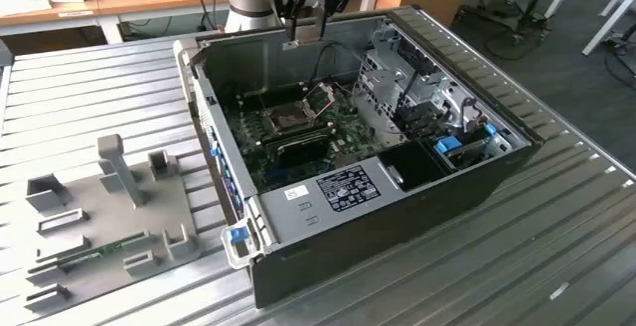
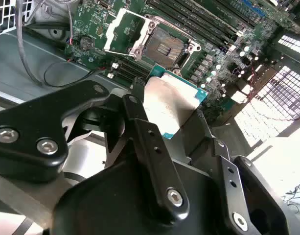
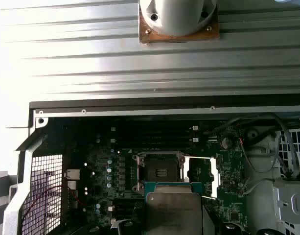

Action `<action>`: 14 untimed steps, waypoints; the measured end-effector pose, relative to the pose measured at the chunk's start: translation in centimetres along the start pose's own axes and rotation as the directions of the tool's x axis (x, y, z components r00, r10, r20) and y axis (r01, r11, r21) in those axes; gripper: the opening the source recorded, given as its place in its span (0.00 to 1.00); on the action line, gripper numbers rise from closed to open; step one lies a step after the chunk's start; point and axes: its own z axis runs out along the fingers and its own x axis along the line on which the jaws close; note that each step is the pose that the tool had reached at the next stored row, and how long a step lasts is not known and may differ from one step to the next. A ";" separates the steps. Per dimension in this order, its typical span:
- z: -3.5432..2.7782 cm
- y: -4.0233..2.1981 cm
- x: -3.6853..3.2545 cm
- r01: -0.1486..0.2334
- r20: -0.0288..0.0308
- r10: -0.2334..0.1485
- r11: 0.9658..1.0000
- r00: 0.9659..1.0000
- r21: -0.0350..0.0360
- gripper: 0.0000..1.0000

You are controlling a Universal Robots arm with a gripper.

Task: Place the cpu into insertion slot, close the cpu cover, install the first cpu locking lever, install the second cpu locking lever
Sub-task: 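Place the cpu into insertion slot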

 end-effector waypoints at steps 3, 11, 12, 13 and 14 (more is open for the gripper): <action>0.00 0.00 0.00 0.000 0.000 0.000 1.000 1.000 0.000 0.54; 0.06 0.00 0.01 0.000 0.000 0.000 1.000 1.000 0.000 0.54; 0.10 -0.01 0.02 0.000 0.000 0.000 1.000 1.000 0.000 0.54; 0.15 -0.01 0.04 0.000 0.000 0.000 1.000 1.000 0.000 0.54; 0.23 -0.02 0.07 0.000 0.000 0.000 1.000 1.000 0.000 0.54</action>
